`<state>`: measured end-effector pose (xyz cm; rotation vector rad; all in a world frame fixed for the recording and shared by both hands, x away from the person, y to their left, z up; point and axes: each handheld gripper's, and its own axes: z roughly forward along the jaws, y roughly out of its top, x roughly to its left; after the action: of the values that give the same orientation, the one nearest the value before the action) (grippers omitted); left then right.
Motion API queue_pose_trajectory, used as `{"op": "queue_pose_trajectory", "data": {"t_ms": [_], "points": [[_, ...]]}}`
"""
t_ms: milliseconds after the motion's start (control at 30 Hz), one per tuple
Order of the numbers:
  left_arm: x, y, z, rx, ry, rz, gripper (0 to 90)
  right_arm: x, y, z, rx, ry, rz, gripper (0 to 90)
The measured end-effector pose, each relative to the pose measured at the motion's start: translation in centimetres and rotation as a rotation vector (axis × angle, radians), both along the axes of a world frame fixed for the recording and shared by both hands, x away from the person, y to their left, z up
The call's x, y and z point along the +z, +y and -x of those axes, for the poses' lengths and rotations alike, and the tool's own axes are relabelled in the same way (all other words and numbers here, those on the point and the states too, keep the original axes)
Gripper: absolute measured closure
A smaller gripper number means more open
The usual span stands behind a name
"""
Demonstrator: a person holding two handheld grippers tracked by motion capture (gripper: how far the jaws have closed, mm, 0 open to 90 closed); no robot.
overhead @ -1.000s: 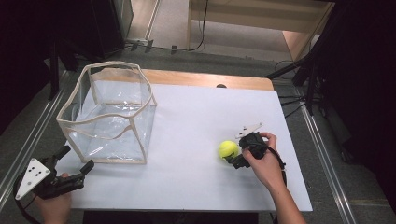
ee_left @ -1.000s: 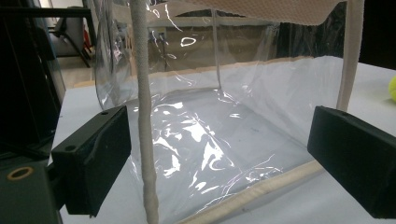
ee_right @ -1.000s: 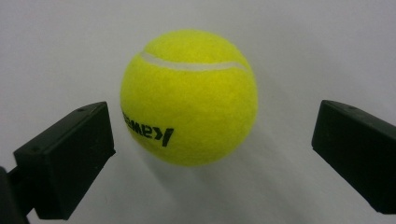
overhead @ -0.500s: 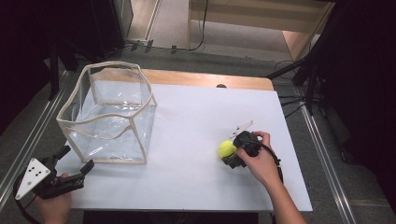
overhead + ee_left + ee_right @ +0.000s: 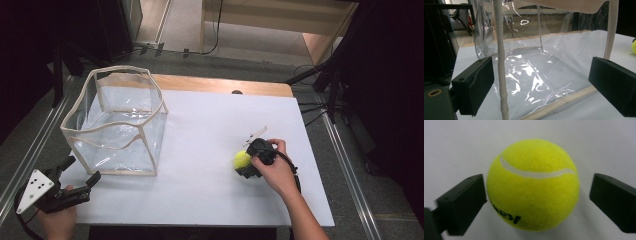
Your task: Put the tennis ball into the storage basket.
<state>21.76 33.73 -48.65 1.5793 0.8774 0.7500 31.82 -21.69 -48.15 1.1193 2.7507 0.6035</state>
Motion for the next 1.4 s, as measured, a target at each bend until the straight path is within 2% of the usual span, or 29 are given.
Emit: {"op": "queue_pose_trajectory", "data": {"t_ms": [67,300,433,500,867,1133,1300,1400], "points": [[0.0,0.0,0.0,0.000,0.001,-0.002,6.5,0.0,0.1,-0.1,-0.003,-0.003,-0.008,12.2],[0.0,0.0,0.0,-0.002,0.001,0.002,6.5,-0.3,0.8,-0.4,-0.002,0.018,0.013,12.3],[0.0,0.0,0.0,-0.002,0.002,0.003,6.5,-0.3,0.9,-0.5,0.006,0.022,0.006,14.0],[0.0,0.0,0.0,-0.004,0.001,0.001,6.5,-0.4,1.0,-0.5,0.013,0.031,0.008,22.3],[0.0,0.0,0.0,-0.005,0.001,0.001,6.5,-0.1,1.2,-0.7,0.021,0.034,0.015,22.8],[0.0,0.0,0.0,-0.003,0.003,0.000,6.5,0.7,1.7,-0.9,0.029,0.029,0.000,22.8],[0.0,0.0,0.0,-0.003,0.003,0.001,6.5,1.0,2.2,-1.1,0.053,0.026,0.009,22.8],[0.0,0.0,0.0,-0.004,0.001,0.003,6.5,1.1,2.7,-1.2,0.061,0.029,-0.003,22.8]]}}
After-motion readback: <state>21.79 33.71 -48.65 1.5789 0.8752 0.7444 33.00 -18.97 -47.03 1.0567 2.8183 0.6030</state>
